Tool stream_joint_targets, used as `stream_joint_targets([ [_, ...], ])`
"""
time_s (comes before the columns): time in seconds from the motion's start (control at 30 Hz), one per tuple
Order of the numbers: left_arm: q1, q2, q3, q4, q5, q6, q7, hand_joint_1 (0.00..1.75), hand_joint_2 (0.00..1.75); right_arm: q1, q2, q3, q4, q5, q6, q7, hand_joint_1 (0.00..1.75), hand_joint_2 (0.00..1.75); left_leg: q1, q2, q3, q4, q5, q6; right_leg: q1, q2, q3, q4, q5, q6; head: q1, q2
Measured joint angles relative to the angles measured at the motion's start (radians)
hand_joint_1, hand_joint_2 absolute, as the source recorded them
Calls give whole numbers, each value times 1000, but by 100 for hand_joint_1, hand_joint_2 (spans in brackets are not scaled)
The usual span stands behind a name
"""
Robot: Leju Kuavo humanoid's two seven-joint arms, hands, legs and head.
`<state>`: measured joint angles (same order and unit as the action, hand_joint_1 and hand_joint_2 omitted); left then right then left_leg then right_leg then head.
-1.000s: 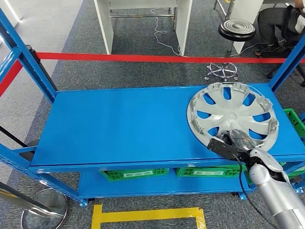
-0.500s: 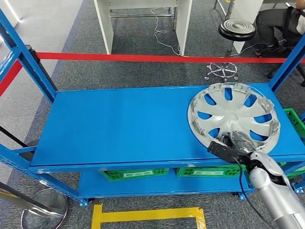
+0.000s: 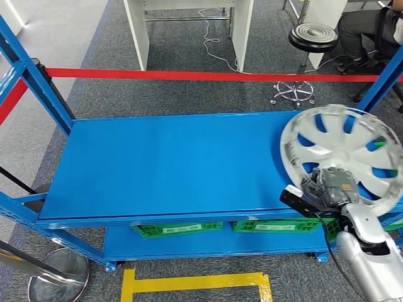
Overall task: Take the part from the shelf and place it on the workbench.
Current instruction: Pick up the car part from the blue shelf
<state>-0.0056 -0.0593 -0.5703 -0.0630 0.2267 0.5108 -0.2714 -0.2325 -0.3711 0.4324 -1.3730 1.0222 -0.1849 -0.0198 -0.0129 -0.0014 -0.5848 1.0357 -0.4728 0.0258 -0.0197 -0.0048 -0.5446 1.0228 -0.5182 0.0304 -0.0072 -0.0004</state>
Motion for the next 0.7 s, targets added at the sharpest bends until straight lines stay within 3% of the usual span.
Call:
stream_joint_targets([
  [0.7,-5,-8,-49,33,102,-9,-5,0,175,48,-10,-52,-122,28,-12,-44,175,175,0,0,-3,0,0,0,0,0,-3,0,0,0,0,0],
])
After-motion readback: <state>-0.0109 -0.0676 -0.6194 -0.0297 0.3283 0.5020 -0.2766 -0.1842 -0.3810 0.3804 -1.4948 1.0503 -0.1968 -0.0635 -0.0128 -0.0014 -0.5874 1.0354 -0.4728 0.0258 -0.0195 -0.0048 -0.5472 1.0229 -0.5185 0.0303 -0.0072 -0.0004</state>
